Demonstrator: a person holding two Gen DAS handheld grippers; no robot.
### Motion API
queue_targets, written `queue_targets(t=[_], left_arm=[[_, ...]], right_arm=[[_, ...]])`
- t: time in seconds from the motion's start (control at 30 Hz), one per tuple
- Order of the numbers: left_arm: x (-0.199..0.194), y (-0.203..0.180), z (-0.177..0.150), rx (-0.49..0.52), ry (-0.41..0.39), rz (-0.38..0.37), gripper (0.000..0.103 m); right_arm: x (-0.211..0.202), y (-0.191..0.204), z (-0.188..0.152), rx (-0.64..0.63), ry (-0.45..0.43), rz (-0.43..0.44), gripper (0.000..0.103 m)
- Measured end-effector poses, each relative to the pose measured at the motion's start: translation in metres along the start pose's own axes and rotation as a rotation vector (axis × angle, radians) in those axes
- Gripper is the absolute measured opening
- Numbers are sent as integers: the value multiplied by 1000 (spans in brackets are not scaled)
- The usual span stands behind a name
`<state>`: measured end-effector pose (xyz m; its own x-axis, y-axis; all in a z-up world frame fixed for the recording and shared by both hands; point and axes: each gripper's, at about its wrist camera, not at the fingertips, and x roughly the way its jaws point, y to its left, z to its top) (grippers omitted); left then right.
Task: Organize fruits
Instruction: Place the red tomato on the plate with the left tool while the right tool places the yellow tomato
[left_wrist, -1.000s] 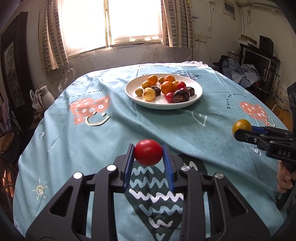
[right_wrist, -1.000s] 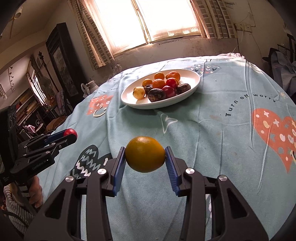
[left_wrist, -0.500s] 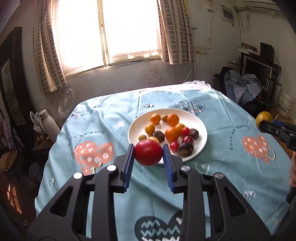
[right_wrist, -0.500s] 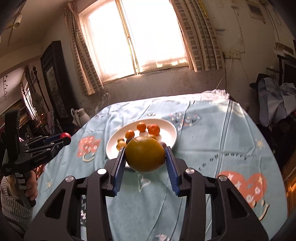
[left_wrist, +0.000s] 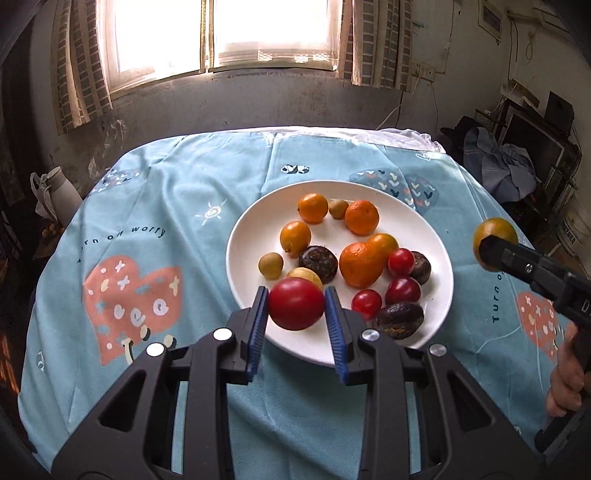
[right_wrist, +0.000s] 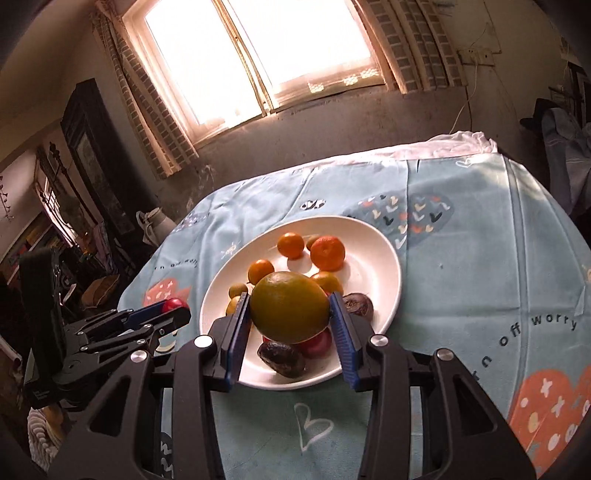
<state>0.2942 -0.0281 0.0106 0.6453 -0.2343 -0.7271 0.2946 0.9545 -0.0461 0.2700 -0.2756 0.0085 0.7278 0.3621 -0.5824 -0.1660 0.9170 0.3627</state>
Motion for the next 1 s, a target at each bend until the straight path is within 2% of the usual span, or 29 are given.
queue_targets(t=[0.13,0.27,0.4,0.53,0.9,0.97,1.0], left_arm=[[4,11,-10,-60,19,-93,31],[7,-3,-21,-29,52,-179,31],[20,0,-18,-35,59,-131,31],[41,24,-7,-104,94,-133,31],[67,40,5,-128,103,-101,32],[68,41,7,-135,96,-102,36],[68,41,7,-139,93,-104,43]], right_arm=[[10,5,0,-4,9,-14,43],[20,19,-4,-36,50,24,43],[34,41,-13,-88,89,51,43],[46,53,-21,-123,120,57,43],[77,63,-32,-181,165,29,44],[79,63,-31,-178,157,31,46],[77,62,-29,-179,142,30,50]])
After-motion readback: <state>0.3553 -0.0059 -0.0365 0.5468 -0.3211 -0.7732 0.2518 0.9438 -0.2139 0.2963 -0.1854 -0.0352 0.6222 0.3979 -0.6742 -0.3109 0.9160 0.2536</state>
